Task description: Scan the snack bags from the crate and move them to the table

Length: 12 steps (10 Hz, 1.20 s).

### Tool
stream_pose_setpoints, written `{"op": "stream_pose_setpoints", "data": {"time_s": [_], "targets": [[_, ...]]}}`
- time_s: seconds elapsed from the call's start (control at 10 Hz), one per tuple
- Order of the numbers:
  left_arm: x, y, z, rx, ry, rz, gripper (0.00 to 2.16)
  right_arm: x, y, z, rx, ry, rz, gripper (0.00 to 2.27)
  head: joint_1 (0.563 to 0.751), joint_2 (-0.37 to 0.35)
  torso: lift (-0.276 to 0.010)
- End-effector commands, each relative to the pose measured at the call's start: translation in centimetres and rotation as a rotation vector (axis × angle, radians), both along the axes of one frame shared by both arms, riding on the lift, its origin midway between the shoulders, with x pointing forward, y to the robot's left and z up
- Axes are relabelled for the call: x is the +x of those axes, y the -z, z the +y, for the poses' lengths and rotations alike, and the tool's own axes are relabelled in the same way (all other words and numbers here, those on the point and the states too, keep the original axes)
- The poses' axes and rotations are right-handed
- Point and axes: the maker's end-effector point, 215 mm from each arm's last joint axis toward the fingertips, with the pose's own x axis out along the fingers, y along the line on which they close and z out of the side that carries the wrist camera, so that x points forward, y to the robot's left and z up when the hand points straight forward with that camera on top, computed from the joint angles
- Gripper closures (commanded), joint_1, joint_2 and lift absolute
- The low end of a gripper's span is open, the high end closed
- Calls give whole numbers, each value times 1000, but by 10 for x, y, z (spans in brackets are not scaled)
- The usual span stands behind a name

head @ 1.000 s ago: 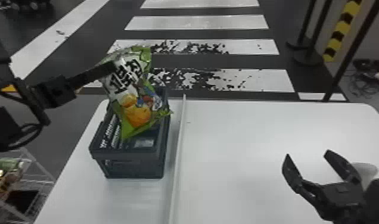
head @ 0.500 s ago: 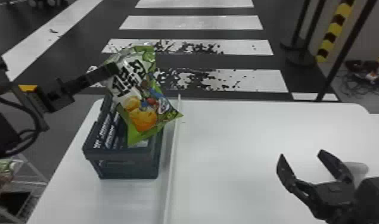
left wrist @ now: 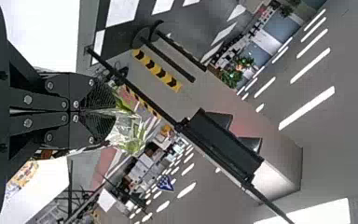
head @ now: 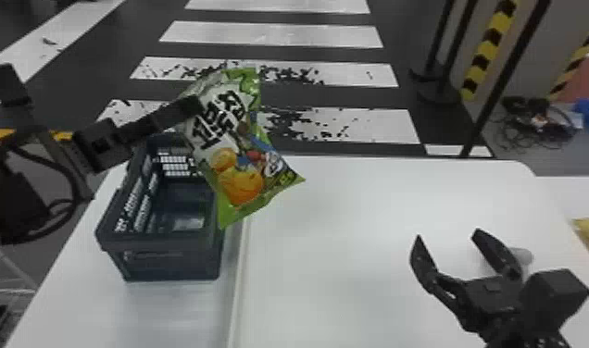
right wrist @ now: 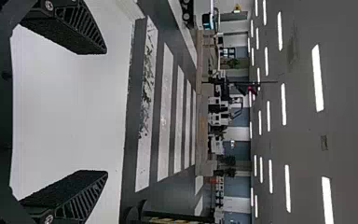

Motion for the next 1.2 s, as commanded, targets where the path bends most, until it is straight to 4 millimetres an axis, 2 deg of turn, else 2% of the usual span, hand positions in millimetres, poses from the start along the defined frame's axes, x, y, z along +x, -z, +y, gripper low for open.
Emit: {"op": "stream_pose_setpoints", "data": {"time_s": [0.0, 0.3, 0.6, 0.8, 1.1], "targets": [[3, 12, -29, -15, 25, 28, 2128, 0, -1, -6, -5, 14, -14, 73, 695, -35, -95], [-1, 46, -79, 1, 81, 91, 2128, 3, -12, -33, -22, 88, -71, 56, 695, -104, -95], [-6, 80, -130, 54, 152, 146, 2128, 1, -21, -65, -18, 155, -117, 49, 695, -206, -95], [-2, 96, -155, 85, 179, 165, 2128, 4, -20, -67, -16, 161, -120, 49, 695, -254, -95], [17, 109, -201, 107, 218, 181, 2128, 6, -27, -69, -8, 171, -156, 53, 695, -304, -95]]}}
